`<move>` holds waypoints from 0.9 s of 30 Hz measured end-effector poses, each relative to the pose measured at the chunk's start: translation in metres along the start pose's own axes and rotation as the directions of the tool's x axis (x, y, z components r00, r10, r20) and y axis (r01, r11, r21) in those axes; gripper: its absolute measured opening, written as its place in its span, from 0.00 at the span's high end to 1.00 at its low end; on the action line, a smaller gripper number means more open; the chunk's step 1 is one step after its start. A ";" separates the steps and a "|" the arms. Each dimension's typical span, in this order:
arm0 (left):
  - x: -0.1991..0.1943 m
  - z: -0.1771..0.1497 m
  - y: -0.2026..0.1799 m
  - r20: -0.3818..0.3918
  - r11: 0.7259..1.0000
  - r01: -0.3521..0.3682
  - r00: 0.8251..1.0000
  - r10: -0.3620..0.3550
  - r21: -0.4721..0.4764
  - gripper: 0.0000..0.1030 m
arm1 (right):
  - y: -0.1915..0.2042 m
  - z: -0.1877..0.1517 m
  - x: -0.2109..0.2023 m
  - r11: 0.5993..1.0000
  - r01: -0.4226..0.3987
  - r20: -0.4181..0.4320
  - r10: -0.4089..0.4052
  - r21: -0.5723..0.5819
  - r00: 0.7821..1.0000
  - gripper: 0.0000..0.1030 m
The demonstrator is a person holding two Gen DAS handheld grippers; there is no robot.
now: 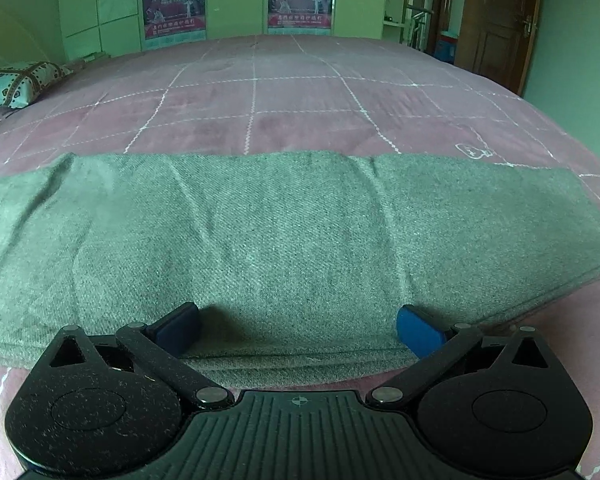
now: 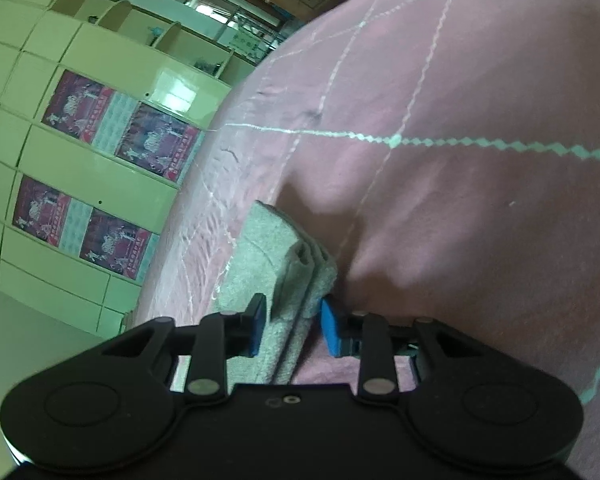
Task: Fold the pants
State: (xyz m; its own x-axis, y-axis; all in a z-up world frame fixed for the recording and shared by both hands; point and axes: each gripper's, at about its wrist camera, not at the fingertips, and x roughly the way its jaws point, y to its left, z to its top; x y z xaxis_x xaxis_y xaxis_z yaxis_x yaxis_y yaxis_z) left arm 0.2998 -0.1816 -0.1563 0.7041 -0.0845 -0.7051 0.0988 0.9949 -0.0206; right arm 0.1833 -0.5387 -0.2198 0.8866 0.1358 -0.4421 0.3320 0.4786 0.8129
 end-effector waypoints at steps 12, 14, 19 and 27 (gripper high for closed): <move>-0.040 0.006 0.091 0.078 0.997 -0.060 0.995 0.063 -0.046 0.00 | 0.091 -0.019 0.002 0.968 0.022 0.034 -0.014 -0.249 0.999 0.96; -0.058 0.003 0.144 0.105 0.988 -0.128 0.985 0.136 -0.084 0.00 | 0.125 -0.035 0.005 0.954 -0.027 0.018 0.034 -0.300 0.999 0.96; -0.106 -0.016 0.285 0.115 0.923 -0.269 0.944 0.309 -0.274 0.00 | 0.218 -0.111 0.022 0.887 -0.148 -0.054 0.139 -0.438 0.989 0.96; -0.130 -0.070 0.377 0.047 0.863 -0.311 0.933 0.358 -0.398 0.00 | 0.292 -0.317 0.075 0.649 -0.389 -0.419 0.119 -0.654 0.900 0.72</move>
State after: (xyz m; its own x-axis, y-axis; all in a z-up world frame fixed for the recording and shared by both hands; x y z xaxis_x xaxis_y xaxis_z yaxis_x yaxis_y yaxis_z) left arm 0.1959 0.2080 -0.1218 0.7252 0.2748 -0.6313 -0.4139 0.9068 -0.0807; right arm 0.2445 -0.1137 -0.1354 0.7030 0.5421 -0.4604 -0.3402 0.8248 0.4516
